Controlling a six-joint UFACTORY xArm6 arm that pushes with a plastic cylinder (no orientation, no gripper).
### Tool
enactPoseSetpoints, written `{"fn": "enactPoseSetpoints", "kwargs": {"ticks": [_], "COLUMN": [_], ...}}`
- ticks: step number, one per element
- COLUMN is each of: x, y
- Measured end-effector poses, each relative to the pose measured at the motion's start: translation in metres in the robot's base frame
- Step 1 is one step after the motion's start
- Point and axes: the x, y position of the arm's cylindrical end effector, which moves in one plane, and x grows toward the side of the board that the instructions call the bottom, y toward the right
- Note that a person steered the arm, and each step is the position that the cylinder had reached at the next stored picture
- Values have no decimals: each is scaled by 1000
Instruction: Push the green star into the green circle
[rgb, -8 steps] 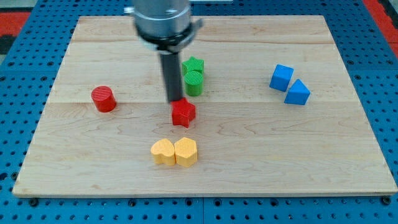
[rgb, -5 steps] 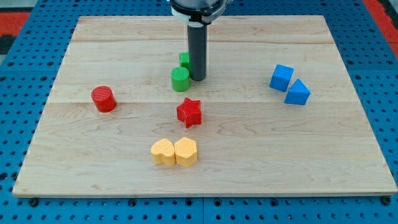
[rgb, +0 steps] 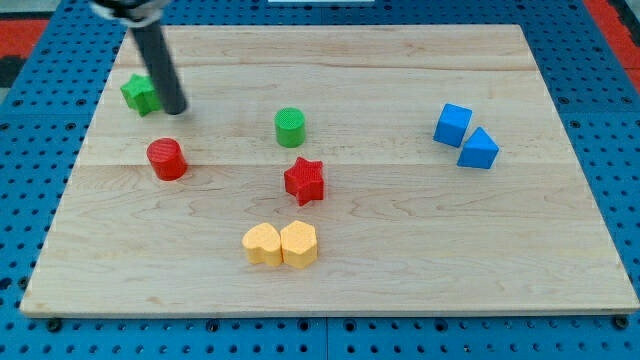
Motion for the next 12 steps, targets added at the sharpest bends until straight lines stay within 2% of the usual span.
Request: {"fn": "enactPoseSetpoints", "kwargs": {"ticks": [1, 2, 4, 5, 6, 7, 8, 9, 10, 11, 12], "x": [-37, -52, -9, -13, 32, 40, 43, 59, 64, 95, 116], "y": [34, -65, -33, 97, 131, 130, 222, 116, 66, 143, 77]}}
